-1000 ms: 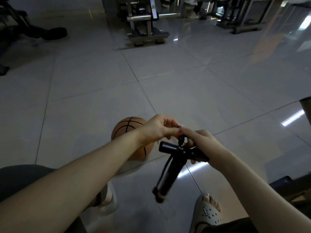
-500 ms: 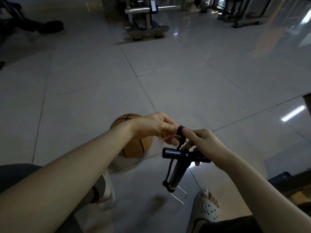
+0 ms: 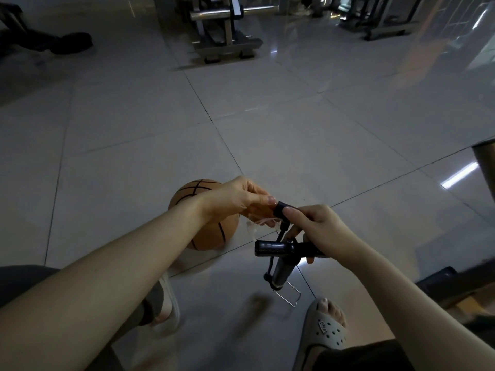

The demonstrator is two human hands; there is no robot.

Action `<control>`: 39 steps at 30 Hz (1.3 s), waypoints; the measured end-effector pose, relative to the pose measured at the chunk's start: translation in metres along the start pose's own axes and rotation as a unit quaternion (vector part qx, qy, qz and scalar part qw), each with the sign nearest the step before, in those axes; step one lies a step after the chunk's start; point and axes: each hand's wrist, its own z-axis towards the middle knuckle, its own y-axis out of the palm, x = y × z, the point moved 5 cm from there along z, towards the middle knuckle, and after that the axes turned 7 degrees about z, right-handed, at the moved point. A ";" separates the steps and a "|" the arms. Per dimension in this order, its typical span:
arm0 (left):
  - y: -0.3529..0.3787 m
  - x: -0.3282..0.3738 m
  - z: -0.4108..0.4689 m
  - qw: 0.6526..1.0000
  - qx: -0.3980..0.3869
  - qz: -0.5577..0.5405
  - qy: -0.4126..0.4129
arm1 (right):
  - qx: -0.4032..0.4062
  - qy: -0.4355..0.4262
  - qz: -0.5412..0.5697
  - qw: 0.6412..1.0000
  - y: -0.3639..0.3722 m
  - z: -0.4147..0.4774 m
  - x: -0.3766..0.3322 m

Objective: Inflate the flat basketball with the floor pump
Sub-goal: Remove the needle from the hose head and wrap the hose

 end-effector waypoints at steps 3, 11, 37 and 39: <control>-0.006 -0.003 -0.002 1.000 0.014 -0.022 -0.011 | 0.009 -0.016 -0.006 1.000 0.004 0.000 0.003; 0.006 -0.010 0.016 0.988 0.091 -0.127 -0.022 | 0.106 -0.049 -0.022 0.993 0.002 0.005 0.009; 0.033 -0.042 0.013 0.874 0.341 -0.340 -0.069 | 0.196 -0.012 0.038 0.980 0.020 0.018 0.059; 0.036 -0.042 0.015 0.878 0.347 -0.323 -0.069 | 0.170 -0.016 -0.014 0.985 0.027 0.022 0.066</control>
